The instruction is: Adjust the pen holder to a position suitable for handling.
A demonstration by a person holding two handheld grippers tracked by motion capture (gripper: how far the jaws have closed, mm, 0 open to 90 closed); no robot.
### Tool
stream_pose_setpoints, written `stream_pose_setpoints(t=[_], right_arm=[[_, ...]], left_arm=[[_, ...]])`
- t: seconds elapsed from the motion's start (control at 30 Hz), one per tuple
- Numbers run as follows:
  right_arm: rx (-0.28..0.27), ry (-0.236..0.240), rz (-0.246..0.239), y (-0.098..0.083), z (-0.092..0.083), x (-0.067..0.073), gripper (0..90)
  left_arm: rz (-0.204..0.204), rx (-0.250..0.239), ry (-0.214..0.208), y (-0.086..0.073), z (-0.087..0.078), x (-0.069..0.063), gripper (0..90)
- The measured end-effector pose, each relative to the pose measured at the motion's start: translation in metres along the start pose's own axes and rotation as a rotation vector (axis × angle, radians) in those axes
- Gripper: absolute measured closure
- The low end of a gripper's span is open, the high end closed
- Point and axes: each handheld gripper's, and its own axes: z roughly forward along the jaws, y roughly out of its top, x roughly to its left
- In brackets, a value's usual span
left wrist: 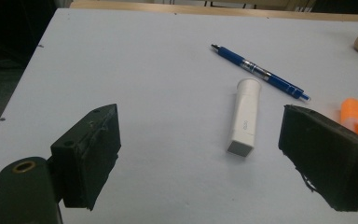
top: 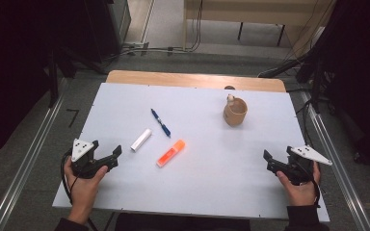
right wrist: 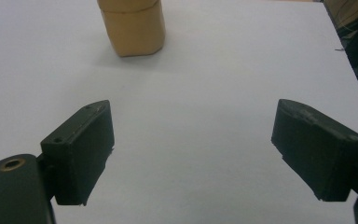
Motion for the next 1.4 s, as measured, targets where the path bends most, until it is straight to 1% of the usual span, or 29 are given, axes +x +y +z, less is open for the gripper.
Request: stream_pose_setpoints(t=[0.37, 0.53, 0.6, 0.63, 0.67, 0.8, 0.93, 1.07, 1.2, 1.4], right_arm=[[-0.001, 0.001, 0.003, 0.007, 0.009, -0.001, 11.6], [-0.001, 0.000, 0.001, 0.011, 0.014, -0.001, 11.8], [-0.002, 0.002, 0.004, 0.011, 0.015, -0.002, 11.9], [-0.003, 0.006, 0.015, 0.013, 0.017, -0.002, 12.0], [-0.003, 0.005, 0.014, 0.014, 0.018, -0.003, 12.0], [-0.007, 0.011, 0.025, 0.020, 0.025, -0.003, 12.0], [-0.013, 0.009, 0.012, 0.029, 0.032, 0.001, 12.3], [-0.005, 0.007, -0.018, 0.036, 0.042, 0.007, 12.4], [0.001, 0.013, -0.026, 0.043, 0.051, 0.013, 12.7], [-0.009, 0.027, -0.037, 0.054, 0.063, 0.020, 13.2]], left_arm=[[-0.004, 0.003, 0.005, -0.001, -0.001, 0.001, 13.5], [-0.001, 0.007, 0.009, -0.001, 0.002, 0.000, 13.5], [0.002, 0.007, 0.009, -0.001, 0.003, -0.001, 13.5], [0.004, 0.008, 0.010, -0.001, 0.003, -0.001, 13.5], [0.004, 0.009, 0.016, 0.000, 0.004, -0.002, 13.5], [0.001, 0.005, 0.022, 0.002, 0.007, 0.001, 13.5], [-0.005, 0.005, 0.025, 0.002, 0.010, 0.002, 13.5], [-0.004, 0.008, 0.018, 0.002, 0.011, 0.002, 13.5], [-0.008, 0.007, 0.017, 0.002, 0.011, 0.002, 13.5], [-0.013, 0.006, 0.016, 0.002, 0.012, 0.002, 13.5]])
